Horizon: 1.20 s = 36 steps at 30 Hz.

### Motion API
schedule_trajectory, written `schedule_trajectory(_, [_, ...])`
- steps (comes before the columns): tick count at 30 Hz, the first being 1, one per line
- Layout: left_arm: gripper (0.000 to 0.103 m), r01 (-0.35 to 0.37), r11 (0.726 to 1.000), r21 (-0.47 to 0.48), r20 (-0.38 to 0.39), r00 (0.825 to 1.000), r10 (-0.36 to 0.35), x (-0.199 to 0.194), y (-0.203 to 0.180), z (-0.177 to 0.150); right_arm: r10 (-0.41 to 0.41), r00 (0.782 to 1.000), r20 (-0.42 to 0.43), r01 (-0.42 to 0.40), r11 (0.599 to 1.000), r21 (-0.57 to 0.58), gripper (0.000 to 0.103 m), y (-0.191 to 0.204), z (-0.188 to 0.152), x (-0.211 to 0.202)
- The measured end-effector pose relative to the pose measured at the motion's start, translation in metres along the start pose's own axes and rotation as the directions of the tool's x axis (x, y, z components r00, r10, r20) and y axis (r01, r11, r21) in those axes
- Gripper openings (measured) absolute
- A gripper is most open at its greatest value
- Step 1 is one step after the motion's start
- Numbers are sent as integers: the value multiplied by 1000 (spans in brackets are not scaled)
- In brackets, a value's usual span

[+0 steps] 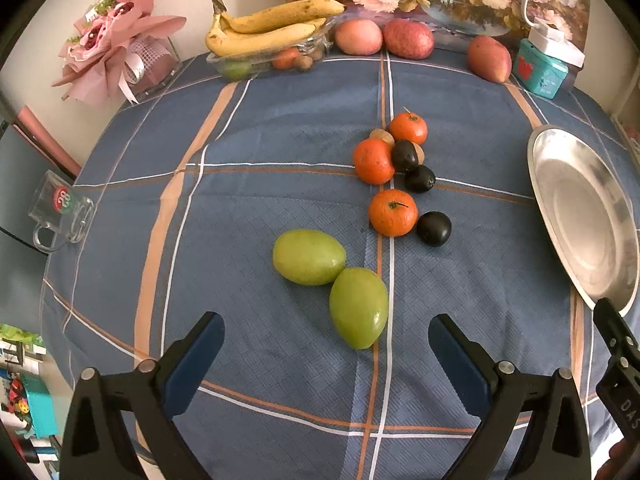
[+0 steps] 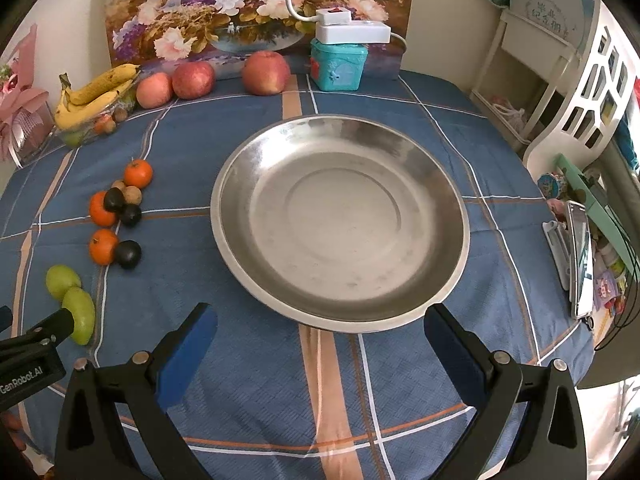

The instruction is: Organize fruits

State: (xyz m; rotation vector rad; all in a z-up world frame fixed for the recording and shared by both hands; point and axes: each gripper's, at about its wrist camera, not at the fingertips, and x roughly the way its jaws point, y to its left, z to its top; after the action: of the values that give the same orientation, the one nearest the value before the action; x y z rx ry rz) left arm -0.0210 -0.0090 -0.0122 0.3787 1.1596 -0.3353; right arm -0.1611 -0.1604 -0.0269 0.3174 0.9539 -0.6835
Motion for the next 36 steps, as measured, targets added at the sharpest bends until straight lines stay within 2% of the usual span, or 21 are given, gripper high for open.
schedule_trajectory(36, [103, 6, 1000, -12, 4, 1000, -6, -3, 0, -5, 4, 1000, 5, -4, 1000, 6, 103, 3, -1, -3])
